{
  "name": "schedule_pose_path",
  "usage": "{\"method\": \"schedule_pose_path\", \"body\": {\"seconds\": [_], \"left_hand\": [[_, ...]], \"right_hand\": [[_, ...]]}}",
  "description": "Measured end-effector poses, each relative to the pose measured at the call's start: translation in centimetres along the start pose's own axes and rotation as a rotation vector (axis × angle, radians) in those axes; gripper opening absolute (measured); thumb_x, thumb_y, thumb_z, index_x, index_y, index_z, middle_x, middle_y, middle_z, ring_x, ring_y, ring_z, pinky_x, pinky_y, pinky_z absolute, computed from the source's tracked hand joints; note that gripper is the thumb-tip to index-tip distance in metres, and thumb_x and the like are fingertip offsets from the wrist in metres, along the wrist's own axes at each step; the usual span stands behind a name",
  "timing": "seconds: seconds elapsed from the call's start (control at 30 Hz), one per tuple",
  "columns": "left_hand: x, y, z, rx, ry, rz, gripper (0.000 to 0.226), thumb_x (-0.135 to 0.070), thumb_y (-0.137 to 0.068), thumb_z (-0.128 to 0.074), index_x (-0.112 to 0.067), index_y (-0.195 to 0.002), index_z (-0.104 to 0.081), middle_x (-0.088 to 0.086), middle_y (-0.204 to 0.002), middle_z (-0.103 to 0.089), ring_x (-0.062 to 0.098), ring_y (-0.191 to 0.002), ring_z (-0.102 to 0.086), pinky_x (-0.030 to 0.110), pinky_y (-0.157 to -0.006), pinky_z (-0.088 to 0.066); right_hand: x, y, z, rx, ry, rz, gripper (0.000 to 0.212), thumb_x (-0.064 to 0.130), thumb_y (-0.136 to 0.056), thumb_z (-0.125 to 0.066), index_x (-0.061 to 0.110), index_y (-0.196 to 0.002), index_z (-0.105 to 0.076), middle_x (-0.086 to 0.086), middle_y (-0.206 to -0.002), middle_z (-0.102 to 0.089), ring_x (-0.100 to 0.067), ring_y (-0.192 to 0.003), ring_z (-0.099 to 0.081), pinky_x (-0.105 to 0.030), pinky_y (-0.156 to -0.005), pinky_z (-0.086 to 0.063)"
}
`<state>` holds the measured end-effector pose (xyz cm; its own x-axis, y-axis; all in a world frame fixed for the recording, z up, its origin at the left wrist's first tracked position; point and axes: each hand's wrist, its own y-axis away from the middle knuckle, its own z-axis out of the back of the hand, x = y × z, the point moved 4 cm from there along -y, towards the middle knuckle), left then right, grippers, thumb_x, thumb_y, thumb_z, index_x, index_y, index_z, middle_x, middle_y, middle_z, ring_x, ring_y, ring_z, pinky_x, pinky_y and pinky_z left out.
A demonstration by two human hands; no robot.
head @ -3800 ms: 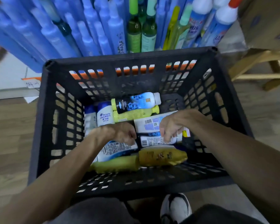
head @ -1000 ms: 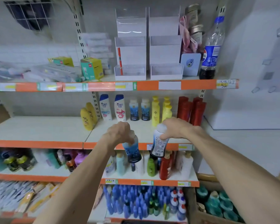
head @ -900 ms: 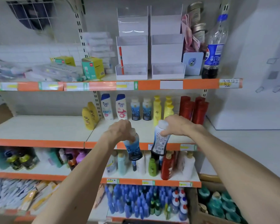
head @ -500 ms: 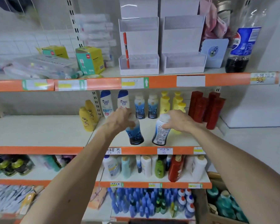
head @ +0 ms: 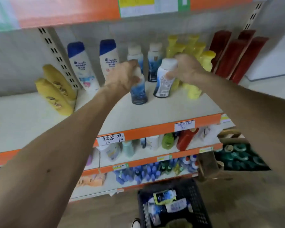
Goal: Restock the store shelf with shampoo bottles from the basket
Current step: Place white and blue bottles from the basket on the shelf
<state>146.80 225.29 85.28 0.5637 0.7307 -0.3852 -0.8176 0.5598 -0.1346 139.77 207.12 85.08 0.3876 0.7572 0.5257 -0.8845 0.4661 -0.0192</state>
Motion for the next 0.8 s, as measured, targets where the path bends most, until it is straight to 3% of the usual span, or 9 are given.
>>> {"method": "schedule_pose_path", "body": {"seconds": [0.07,0.23,0.4,0.57,0.7,0.8], "left_hand": [[0.7,-1.0,-0.7,-0.036,0.061,-0.003,0.038,-0.021,-0.086,-0.066,-0.016,-0.123,-0.056,0.01,-0.123,-0.061,0.031,-0.108,-0.058,0.039,-0.094,-0.048],[1.8,-3.3,-1.5,-0.123,0.13,-0.015,0.04,-0.021,-0.081,-0.071,-0.019,-0.12,-0.06,0.006,-0.122,-0.061,0.026,-0.108,-0.058,0.034,-0.094,-0.049],[2.9,-5.1,-2.0,-0.185,0.245,0.027,0.037,-0.018,-0.08,-0.072,-0.02,-0.116,-0.06,0.002,-0.116,-0.064,0.022,-0.102,-0.06,0.025,-0.084,-0.046],[2.0,-6.5,-2.3,-0.149,0.207,-0.039,0.039,-0.016,-0.084,-0.068,-0.017,-0.122,-0.058,0.005,-0.122,-0.061,0.024,-0.109,-0.057,0.03,-0.091,-0.045],[1.7,-7.6,-2.6,-0.096,0.161,-0.042,0.044,-0.018,-0.086,-0.066,-0.018,-0.129,-0.055,0.007,-0.128,-0.058,0.025,-0.114,-0.055,0.03,-0.094,-0.043],[1.8,-7.6,-2.5,-0.081,0.17,-0.043,0.045,-0.018,-0.086,-0.066,-0.018,-0.13,-0.054,0.006,-0.13,-0.058,0.025,-0.116,-0.055,0.032,-0.098,-0.044]], "right_hand": [[0.1,-1.0,-0.2,-0.034,-0.048,0.006,0.054,0.024,-0.078,-0.079,0.005,-0.124,-0.058,-0.011,-0.119,-0.064,-0.027,-0.109,-0.06,-0.034,-0.086,-0.05],[-0.2,-2.6,-1.6,-0.099,-0.207,0.032,0.054,0.018,-0.075,-0.082,0.009,-0.124,-0.06,-0.006,-0.121,-0.065,-0.021,-0.11,-0.061,-0.021,-0.078,-0.04],[-0.6,-4.0,-2.9,-0.097,-0.18,0.06,0.052,0.016,-0.079,-0.08,0.008,-0.125,-0.057,-0.007,-0.124,-0.063,-0.021,-0.108,-0.059,-0.021,-0.078,-0.037],[0.5,-5.9,-2.8,-0.045,-0.026,0.072,0.057,0.021,-0.083,-0.076,0.005,-0.131,-0.05,-0.012,-0.134,-0.054,-0.028,-0.121,-0.053,-0.025,-0.081,-0.038],[1.1,-6.9,-2.4,-0.008,0.111,0.065,0.056,0.017,-0.086,-0.073,0.004,-0.133,-0.047,-0.015,-0.13,-0.056,-0.032,-0.117,-0.056,-0.029,-0.077,-0.042],[1.8,-7.1,-2.1,-0.037,0.072,0.173,0.046,0.015,-0.088,-0.067,0.015,-0.131,-0.05,-0.01,-0.127,-0.059,-0.03,-0.112,-0.058,-0.032,-0.079,-0.045]]}}
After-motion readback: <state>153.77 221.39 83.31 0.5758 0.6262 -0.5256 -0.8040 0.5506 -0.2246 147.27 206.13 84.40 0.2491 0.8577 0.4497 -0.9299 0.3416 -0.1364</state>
